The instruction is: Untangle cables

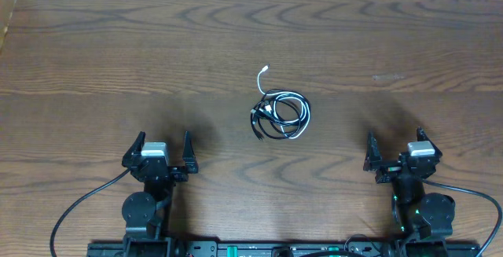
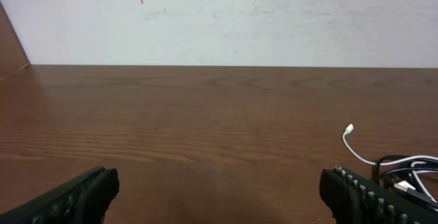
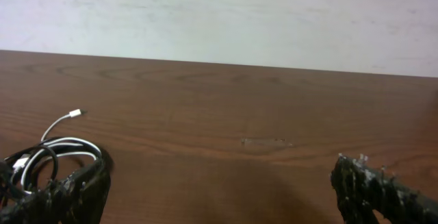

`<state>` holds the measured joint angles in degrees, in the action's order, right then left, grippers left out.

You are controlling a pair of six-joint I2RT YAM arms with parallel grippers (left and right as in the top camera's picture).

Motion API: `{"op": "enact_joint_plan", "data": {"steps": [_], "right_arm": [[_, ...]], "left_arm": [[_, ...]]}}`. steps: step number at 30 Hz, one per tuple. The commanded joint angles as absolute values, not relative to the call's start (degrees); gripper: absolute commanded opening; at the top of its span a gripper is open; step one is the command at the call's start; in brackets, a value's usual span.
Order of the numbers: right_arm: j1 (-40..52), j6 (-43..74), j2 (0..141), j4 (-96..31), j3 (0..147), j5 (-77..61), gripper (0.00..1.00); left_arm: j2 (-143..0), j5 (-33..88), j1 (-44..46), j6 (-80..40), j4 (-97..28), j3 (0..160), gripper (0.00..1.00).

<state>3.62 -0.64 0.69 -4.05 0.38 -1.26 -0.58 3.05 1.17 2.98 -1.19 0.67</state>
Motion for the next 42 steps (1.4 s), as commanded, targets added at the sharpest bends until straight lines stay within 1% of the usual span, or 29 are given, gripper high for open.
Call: {"op": "enact_joint_plan", "data": {"steps": [1,19,23,26,33,39,42], "right_arm": [[3.33,-0.25,0.32,-4.34,0.32,-0.60,0.99],[3.33,-0.23,0.32,-4.21,0.32,-0.62,0.99],[3.33,1.61,0.32,-4.19,0.32,-0.58,0.99],[3.33,3.73,0.32,-4.08,0.32,-0.54,0.99],[3.31,3.79,0.40,-4.14,0.43,-0.32,0.99],[3.31,3.84,3.53,-7.01,3.09,0.56,0.99],[3.31,3.88,7.35,-7.77,5.48,0.54,0.99]], "left_arm": [[-0.23,2.37,0.93,2.74,-4.03,0.23,0.99],[-0.23,2.37,0.93,2.74,-3.36,0.23,0.99],[-0.23,3.05,0.93,2.63,-2.55,0.23,0.99],[-0.23,3.03,0.93,-0.43,-2.57,0.23,0.99],[-0.78,3.07,0.93,-8.75,-4.23,0.82,0.99],[-5.93,3.53,0.93,-9.34,-7.09,4.47,0.99],[-11.51,3.68,0.93,-9.32,-8.58,8.08,0.99]]}}
